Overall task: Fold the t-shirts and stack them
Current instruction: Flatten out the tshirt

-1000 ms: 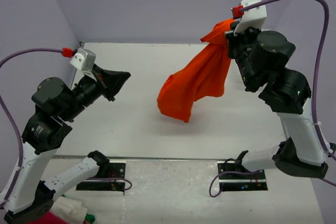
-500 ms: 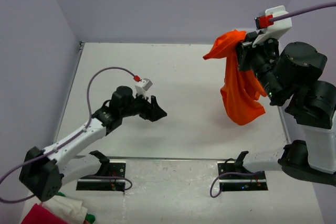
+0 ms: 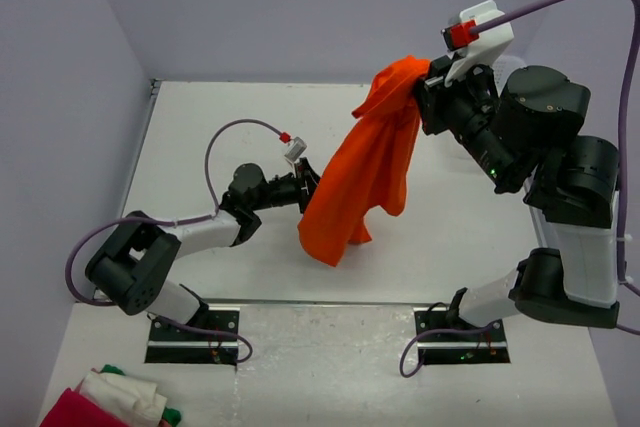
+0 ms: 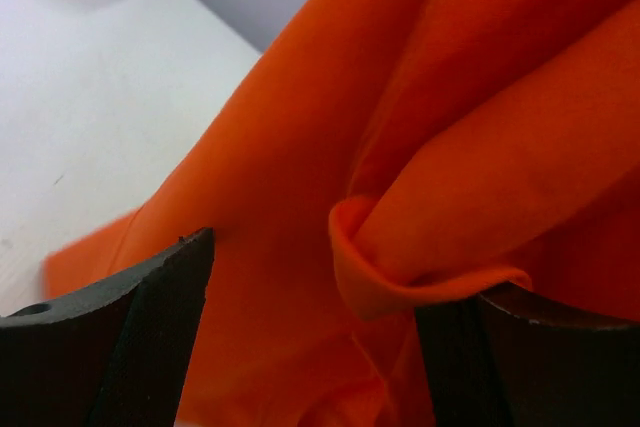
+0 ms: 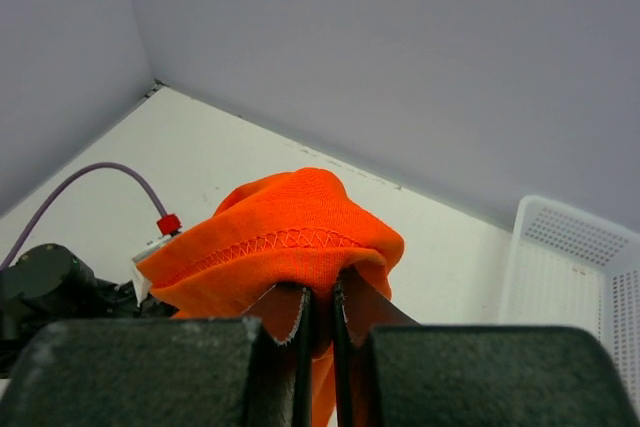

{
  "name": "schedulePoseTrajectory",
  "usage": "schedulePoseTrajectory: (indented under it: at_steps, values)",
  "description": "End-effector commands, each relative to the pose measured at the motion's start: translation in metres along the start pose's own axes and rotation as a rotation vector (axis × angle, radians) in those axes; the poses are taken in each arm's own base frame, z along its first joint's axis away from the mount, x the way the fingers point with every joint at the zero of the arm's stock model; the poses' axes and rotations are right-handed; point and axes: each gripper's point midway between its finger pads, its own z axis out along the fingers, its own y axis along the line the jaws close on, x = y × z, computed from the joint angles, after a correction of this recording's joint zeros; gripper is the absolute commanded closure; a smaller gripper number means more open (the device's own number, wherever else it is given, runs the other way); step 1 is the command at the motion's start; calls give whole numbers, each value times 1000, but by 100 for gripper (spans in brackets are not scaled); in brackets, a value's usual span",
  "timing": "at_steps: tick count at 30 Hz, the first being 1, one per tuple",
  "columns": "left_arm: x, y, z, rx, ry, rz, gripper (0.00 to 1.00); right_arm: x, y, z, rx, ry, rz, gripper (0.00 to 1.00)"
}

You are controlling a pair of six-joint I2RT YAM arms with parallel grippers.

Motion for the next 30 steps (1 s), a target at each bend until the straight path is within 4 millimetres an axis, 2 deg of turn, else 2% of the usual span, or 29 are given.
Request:
schedulePoseTrajectory:
  at_steps: [1,6,7,10,11,12,13,15,18,24,26,30]
  values:
    - [-33,-52,1,219,-89,119,22,-17,-4,-9,-16,-56,24,100]
    - [-32,-66,-3,295,-90,106,25,-14,2,-4,-15,-47,10,100]
    - [-33,-67,-3,298,-87,107,30,-14,3,-3,-15,-44,5,100]
    - [-33,-66,-10,269,-80,104,31,-15,0,-2,0,-49,-4,100]
    - [-33,-61,-10,235,-70,97,31,-15,-1,-2,1,-49,-11,100]
    - [-38,-48,-8,164,-95,143,31,-18,-4,-3,10,-58,-9,100]
    - [-36,-33,-10,59,-59,92,30,-19,-5,-5,15,-61,-9,100]
    - [-35,-12,-13,-68,-57,116,28,-22,-7,-6,21,-71,-11,100]
    - [-37,-17,-13,-36,-62,127,25,-24,-8,-7,25,-76,-15,100]
    - [-30,-11,-9,-20,-36,112,24,-25,-2,-3,16,-76,-41,100]
    - [-31,0,-12,-73,-22,120,23,-25,-3,-3,25,-74,-45,100]
    - [-42,39,-28,-251,-27,123,23,-27,-5,-6,28,-82,-39,100]
